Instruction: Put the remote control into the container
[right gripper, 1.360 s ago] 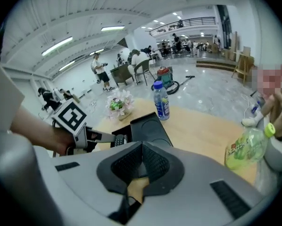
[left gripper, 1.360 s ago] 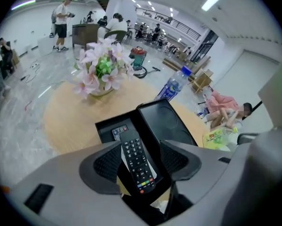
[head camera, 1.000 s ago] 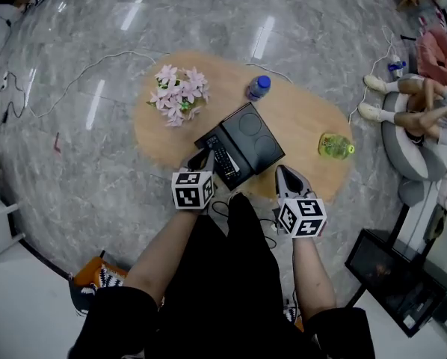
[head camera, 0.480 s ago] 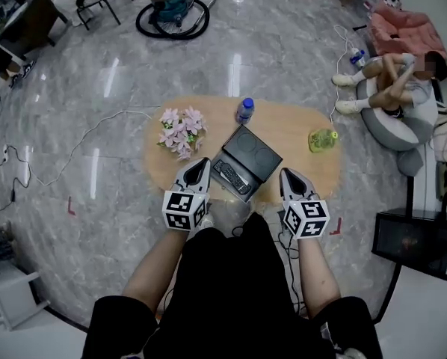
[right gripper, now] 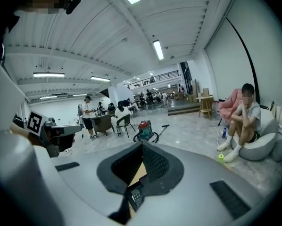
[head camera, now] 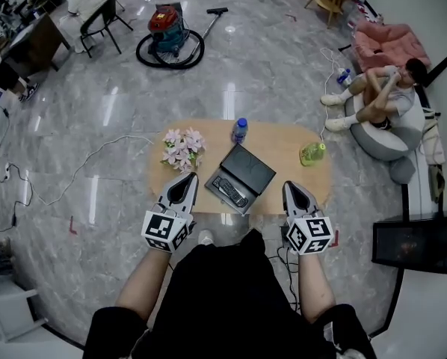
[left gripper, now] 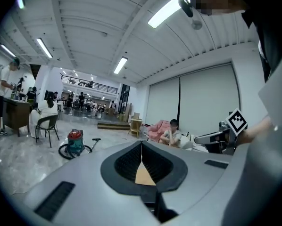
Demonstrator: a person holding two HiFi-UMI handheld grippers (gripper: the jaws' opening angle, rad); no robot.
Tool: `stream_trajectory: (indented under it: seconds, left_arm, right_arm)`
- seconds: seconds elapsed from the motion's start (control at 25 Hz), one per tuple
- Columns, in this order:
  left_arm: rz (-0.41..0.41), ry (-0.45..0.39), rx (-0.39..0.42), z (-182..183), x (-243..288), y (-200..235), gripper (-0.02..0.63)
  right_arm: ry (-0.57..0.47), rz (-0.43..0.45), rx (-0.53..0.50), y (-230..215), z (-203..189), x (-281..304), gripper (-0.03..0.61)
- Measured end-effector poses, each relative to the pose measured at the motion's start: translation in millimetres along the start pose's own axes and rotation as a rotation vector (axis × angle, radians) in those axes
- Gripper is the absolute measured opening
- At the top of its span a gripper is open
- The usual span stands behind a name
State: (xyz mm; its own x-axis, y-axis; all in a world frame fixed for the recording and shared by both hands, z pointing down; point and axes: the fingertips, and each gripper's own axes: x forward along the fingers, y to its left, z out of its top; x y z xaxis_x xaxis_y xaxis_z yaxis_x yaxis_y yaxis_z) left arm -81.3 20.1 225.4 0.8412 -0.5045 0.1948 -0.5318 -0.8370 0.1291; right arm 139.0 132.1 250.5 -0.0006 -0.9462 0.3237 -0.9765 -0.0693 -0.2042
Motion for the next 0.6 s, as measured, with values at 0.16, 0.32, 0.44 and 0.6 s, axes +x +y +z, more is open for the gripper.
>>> stream_trajectory:
  seconds: [0.16, 0.32, 0.44, 0.6]
  left_arm:
    - [0.003, -0.032, -0.005, 13, -9, -3, 0.008]
    - [0.008, -0.037, -0.020, 17, -13, -1, 0.008]
    - [0.004, -0.045, -0.017, 21, -14, -1, 0.009]
    - [0.014, -0.047, -0.023, 23, -15, 4, 0.009]
  right_arm:
    - [-0.039, 0.017, -0.025, 6, 18, -8, 0.011]
    - [-0.057, 0.022, -0.027, 9, 23, -10, 0.011]
    - [-0.060, 0.027, -0.024, 13, 25, -9, 0.011]
    - [-0.070, 0.047, -0.023, 24, 29, -6, 0.009]
